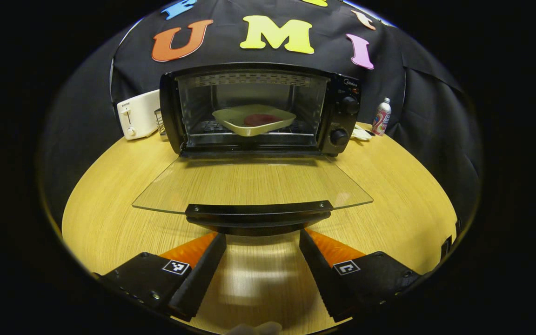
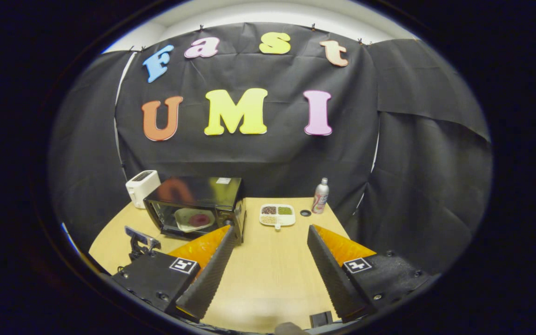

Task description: Open the electric oven with the left hand, put the food in, and close the electric oven.

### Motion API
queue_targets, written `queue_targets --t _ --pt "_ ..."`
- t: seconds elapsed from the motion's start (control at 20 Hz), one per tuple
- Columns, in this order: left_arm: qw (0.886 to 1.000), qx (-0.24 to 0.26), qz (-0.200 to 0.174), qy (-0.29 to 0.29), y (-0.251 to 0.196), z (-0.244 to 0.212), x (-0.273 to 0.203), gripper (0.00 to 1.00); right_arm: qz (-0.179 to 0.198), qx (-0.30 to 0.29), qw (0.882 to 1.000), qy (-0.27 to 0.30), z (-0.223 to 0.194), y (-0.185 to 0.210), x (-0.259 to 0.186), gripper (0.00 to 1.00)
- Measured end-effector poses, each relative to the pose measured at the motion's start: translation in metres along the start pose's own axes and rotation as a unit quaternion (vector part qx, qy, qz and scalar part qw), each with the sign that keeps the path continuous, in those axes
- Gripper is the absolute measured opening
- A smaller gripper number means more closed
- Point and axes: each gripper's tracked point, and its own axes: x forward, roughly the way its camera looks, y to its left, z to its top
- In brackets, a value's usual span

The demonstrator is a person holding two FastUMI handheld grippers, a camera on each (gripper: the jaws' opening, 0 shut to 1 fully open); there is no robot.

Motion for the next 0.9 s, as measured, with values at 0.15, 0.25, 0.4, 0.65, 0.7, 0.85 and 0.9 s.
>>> queue_targets --t 0.15,0.25,0.4,0.65,0.7,0.85,0.9 --pt "1.000 0.000 -0.003 -0.014 -0.001 0.018 -0.007 0.96 0.003 0.005 1.000 -0.002 0.002 0.000 -0.002 0.96" --pt "1.000 0.001 -0.005 -0.031 -0.002 0.035 -0.010 0.96 0.002 0.008 1.000 -0.004 0.000 -0.001 -0.003 0.96" --pt "0.999 -0.003 -0.008 -0.047 -0.003 0.060 -0.009 0.96 0.001 0.021 1.000 -0.008 0.001 -0.003 -0.004 0.96" --pt "0.997 0.003 -0.011 -0.078 -0.005 0.103 -0.014 0.96 -0.003 0.031 0.999 -0.025 0.010 -0.007 -0.008 0.96" --pt "0.997 0.002 -0.012 -0.078 -0.005 0.109 -0.013 0.96 -0.004 0.031 0.999 -0.029 0.011 -0.008 -0.008 0.96" --pt "0.996 0.007 -0.011 -0.086 -0.002 0.125 -0.008 0.96 -0.005 0.034 0.999 -0.035 0.014 -0.009 -0.006 0.96" --pt "0.996 0.008 -0.011 -0.090 -0.003 0.131 -0.006 0.96 -0.006 0.035 0.999 -0.036 0.014 -0.009 -0.007 0.96"
